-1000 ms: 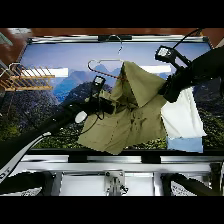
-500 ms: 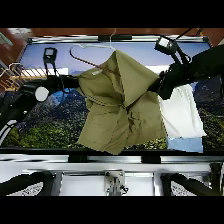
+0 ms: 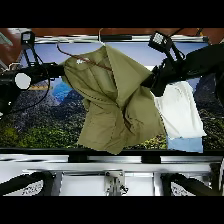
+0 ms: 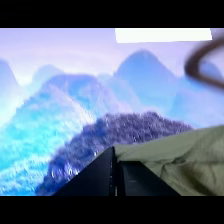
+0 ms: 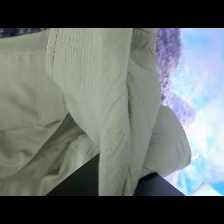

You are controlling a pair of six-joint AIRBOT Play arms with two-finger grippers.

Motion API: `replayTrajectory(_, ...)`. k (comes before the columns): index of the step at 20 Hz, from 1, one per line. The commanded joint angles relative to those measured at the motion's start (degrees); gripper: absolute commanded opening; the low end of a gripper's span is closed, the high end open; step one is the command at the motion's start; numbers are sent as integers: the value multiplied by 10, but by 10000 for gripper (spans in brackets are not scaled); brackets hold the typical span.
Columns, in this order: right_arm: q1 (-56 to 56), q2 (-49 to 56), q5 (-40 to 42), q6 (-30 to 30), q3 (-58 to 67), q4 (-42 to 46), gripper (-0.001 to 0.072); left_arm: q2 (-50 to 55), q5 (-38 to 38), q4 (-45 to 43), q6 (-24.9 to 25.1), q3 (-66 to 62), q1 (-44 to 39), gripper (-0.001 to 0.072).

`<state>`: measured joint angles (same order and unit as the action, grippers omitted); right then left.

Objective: Fold the shirts.

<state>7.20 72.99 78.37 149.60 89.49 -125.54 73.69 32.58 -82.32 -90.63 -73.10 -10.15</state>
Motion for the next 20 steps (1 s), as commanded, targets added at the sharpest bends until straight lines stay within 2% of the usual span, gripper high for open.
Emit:
replayTrajectory(1,34,3,-65,-29,0,21,69,22,59,41,13,-5,-34,35)
replayTrajectory(6,91,26,-81,-139,0,85,69,81,63,41,14,-5,-72,36)
replayTrajectory(9,103,34,-79,-147,0,86,69,105,65,42,14,-5,-54,42)
replayTrajectory(10,108,36,-79,-150,0,86,69,108,62,42,14,-5,-46,114)
replayTrajectory(11,112,39,-79,-151,0,87,69,107,59,41,14,-6,-38,263)
replayTrajectory(12,116,41,-79,-152,0,87,69,105,61,41,14,-10,-30,372)
replayTrajectory(13,117,43,-79,-155,0,86,69,102,73,41,14,-19,-21,409)
replayTrajectory(17,118,46,-81,-159,0,96,69,80,163,42,14,-74,12,407)
replayTrajectory(20,118,46,-81,-162,0,102,69,60,247,42,-16,-69,6,407)
